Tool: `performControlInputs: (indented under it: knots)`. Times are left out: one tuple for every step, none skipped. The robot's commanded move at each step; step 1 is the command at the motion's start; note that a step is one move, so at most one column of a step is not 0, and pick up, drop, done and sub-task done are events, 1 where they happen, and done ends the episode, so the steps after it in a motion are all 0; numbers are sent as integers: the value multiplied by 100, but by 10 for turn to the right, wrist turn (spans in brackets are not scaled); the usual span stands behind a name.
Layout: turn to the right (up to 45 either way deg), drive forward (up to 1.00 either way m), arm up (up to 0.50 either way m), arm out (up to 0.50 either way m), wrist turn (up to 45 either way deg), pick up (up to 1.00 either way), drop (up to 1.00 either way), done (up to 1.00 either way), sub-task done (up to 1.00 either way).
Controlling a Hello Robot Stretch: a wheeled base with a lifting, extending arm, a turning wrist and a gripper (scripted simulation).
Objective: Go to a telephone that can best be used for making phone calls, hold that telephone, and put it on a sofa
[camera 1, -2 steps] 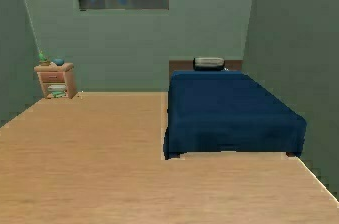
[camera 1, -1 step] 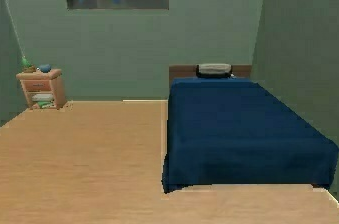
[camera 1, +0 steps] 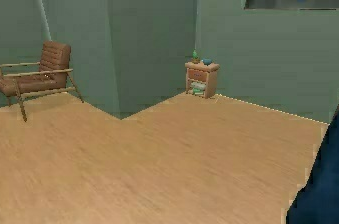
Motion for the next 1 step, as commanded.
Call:
performControlInputs:
  knots:
    - [0,60,0,0,0,0,0,0,0]
